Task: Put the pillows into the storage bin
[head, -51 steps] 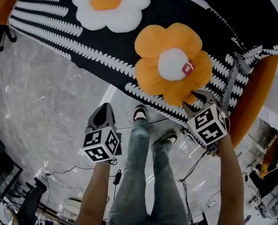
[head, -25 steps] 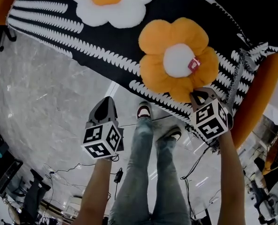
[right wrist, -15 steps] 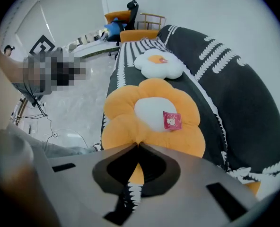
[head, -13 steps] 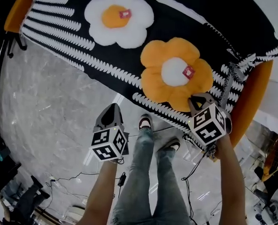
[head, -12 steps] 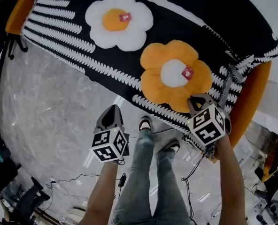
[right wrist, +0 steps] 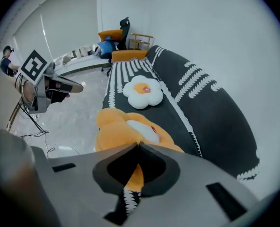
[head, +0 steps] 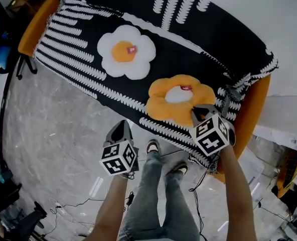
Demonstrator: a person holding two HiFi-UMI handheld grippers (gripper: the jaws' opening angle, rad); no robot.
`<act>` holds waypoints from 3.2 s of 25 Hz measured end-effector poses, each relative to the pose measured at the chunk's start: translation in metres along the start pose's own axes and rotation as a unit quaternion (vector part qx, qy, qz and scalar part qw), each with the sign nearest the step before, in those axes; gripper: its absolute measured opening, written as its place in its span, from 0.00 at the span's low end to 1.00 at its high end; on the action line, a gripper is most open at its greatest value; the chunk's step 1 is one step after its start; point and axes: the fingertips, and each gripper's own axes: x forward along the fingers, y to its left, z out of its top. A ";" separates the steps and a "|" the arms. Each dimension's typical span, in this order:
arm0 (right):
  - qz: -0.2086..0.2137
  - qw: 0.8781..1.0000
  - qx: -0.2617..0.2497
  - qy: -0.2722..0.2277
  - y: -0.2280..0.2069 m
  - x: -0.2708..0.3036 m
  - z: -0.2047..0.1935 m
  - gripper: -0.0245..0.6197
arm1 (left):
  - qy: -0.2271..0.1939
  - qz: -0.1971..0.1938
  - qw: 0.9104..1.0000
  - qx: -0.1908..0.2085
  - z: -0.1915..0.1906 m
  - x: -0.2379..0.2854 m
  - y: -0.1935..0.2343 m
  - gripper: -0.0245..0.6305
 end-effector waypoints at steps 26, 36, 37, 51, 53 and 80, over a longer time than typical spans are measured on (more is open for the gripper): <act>-0.123 0.972 0.175 -0.102 -0.054 -0.253 -0.071 0.05 | -0.054 -0.104 0.990 0.080 0.063 -0.100 -0.179 0.05; -0.203 0.938 0.263 -0.104 -0.062 -0.360 -0.188 0.05 | -0.037 -0.188 0.973 0.131 0.031 -0.127 -0.300 0.05; -0.211 0.933 0.274 -0.102 -0.061 -0.369 -0.202 0.05 | -0.034 -0.198 0.970 0.137 0.026 -0.130 -0.314 0.05; -0.284 0.865 0.407 -0.076 -0.021 -0.449 -0.394 0.05 | 0.001 -0.305 0.921 0.240 -0.060 -0.170 -0.472 0.05; -0.284 0.858 0.422 -0.070 -0.011 -0.447 -0.418 0.05 | 0.012 -0.313 0.915 0.254 -0.081 -0.172 -0.486 0.05; -0.147 0.837 0.528 -0.015 0.057 -0.198 -0.639 0.06 | 0.110 -0.217 0.924 0.295 -0.280 -0.056 -0.446 0.05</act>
